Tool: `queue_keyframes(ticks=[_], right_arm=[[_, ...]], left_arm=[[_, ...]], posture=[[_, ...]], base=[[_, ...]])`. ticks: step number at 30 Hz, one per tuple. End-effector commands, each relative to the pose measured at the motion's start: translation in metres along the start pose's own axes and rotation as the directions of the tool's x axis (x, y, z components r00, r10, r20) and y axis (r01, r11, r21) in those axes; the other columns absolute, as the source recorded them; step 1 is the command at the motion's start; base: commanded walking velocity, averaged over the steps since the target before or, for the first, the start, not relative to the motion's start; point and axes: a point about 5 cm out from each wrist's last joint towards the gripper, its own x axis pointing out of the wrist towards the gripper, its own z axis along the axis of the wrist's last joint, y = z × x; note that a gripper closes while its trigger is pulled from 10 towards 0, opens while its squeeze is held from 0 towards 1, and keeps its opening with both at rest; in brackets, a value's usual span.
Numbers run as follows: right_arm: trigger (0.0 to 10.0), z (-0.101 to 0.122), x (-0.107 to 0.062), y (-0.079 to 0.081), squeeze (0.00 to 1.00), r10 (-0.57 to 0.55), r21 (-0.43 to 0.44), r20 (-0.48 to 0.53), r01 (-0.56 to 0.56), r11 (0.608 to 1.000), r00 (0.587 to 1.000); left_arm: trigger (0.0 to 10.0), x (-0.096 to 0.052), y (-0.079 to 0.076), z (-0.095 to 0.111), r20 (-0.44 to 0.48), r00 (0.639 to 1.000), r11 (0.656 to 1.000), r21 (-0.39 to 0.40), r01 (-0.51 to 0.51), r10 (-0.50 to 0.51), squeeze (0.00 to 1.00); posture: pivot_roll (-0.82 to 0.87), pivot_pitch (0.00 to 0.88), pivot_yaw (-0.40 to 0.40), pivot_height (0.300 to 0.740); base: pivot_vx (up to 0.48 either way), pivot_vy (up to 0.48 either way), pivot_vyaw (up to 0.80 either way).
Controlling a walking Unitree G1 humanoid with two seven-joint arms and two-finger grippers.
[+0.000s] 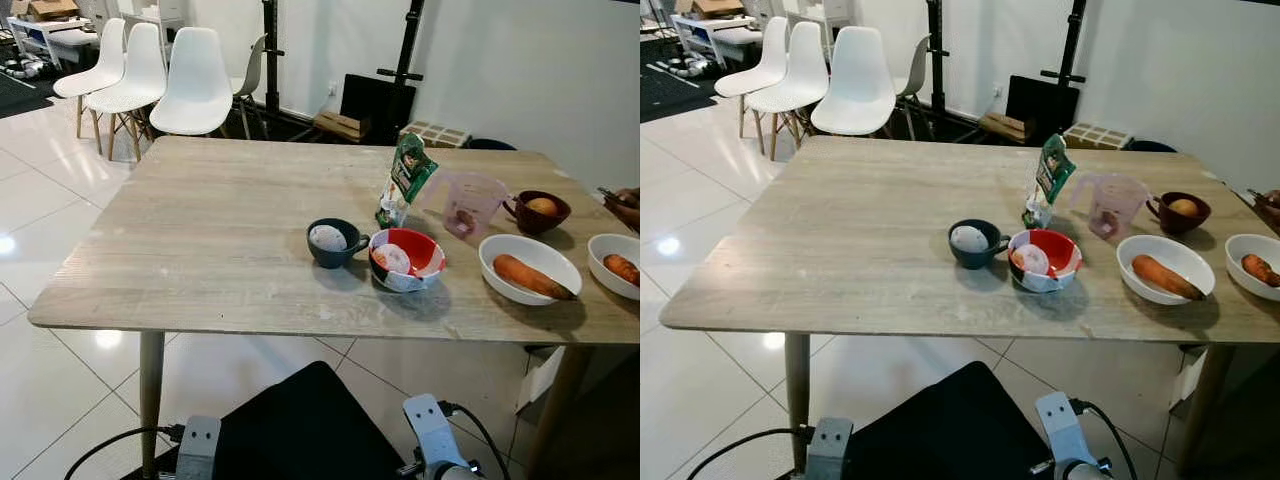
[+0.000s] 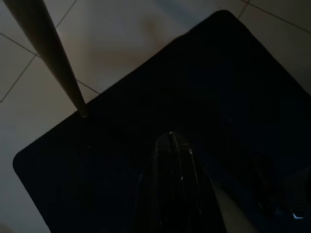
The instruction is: Restocking fridge
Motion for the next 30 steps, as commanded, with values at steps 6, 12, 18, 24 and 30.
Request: queue_keyframes(ticks=[6,12,18,24,30], right_arm=[[10.0,-0.007,-0.001,0.004,0.00,0.010,-0.002,-0.018,-0.010,1.000,1.000],[10.0,-0.006,-0.001,0.005,0.00,0.009,0.000,-0.019,-0.009,1.000,1.000],[10.0,-0.002,0.000,0.004,0.00,0.001,0.004,-0.010,-0.001,1.000,1.000],[10.0,0.002,0.000,-0.004,0.00,-0.014,0.007,-0.001,0.014,1.000,1.000],[10.0,0.001,0.000,-0.004,0.00,-0.015,0.007,-0.003,0.015,1.000,1.000]], left_arm=[[10.0,0.000,-0.002,0.001,0.005,1.000,1.000,0.005,0.001,-0.001,0.00],[10.0,0.002,-0.002,0.004,0.006,1.000,1.000,0.017,0.004,-0.004,0.00],[10.0,0.004,-0.004,0.010,0.013,1.000,0.999,0.031,0.016,-0.016,0.00],[10.0,0.008,-0.004,0.020,0.036,0.999,0.999,0.039,0.020,-0.021,0.00],[10.0,0.010,-0.001,0.025,0.047,0.999,0.999,0.046,0.015,-0.018,0.00]], posture=[[-0.07,0.000,-0.049,0.700],[-0.07,0.000,-0.047,0.700],[-0.09,0.000,-0.037,0.700],[-0.08,0.000,-0.031,0.700],[-0.07,0.005,-0.042,0.700]], base=[[0.000,0.000,0.00],[0.000,0.000,0.00],[0.000,0.000,0.00],[0.000,0.000,0.00],[0.000,0.000,0.00]])
